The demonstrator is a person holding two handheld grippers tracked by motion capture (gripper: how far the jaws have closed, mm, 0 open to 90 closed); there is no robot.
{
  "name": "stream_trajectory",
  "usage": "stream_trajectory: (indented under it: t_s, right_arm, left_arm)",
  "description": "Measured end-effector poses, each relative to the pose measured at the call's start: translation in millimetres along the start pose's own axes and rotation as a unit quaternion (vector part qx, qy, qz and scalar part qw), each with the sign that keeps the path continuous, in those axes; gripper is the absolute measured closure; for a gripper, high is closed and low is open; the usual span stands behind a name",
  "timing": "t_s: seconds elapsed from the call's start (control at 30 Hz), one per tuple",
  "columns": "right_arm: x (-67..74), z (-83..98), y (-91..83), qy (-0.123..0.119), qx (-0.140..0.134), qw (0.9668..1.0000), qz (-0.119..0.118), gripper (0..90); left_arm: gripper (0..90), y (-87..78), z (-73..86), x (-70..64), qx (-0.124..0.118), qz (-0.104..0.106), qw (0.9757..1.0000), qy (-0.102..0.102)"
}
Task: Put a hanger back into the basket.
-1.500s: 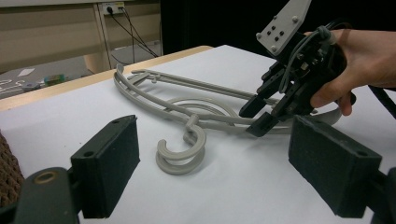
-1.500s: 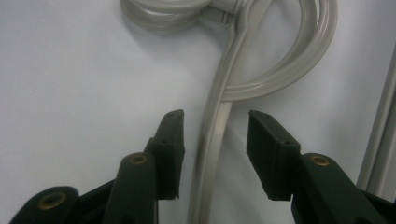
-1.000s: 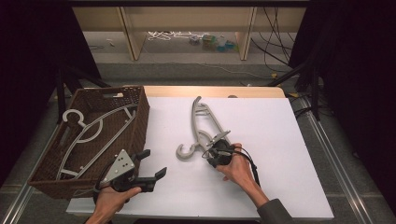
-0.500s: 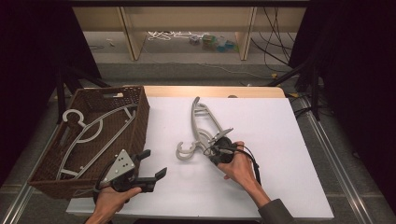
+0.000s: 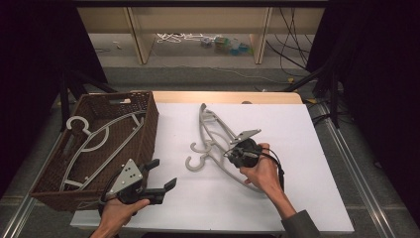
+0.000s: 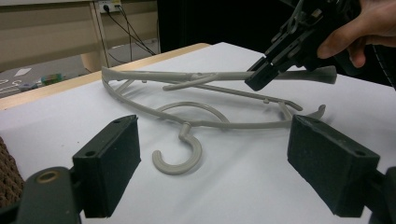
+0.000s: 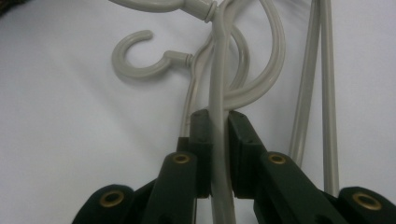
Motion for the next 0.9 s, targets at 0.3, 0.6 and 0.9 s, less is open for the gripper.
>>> stream_trajectory:
  t_s: [0.3, 0.6, 0.9]
  right_arm:
    - [-3.5, 0.6, -24.2, -0.027, -0.028, 0.9988, -0.03, 82.3]
    - [-8.8, 17.4, -48.9, -0.03, -0.045, 0.9962, -0.069, 82.3]
    - [-0.4, 31.3, -68.4, -0.041, -0.062, 0.9917, -0.105, 82.3]
  left_arm:
    - [17.2, -0.1, 0.3, 0.3, 0.001, -0.002, 1.0, 0.004]
    - [18.5, 3.0, -2.9, -1.6, 0.001, -0.009, 0.9997, 0.022]
    - [19.0, 17.1, -17.8, -2.2, 0.003, -0.015, 0.9974, 0.07]
Point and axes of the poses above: each handheld gripper's, and its own axes: y roughly forward along the jaws, z roughly out of its underside, x roughly to its left, the point moved 3 cm from there along y, roughly forward along the jaws, and after that the axes turned 1 degree about y, right-handed, at the moved point
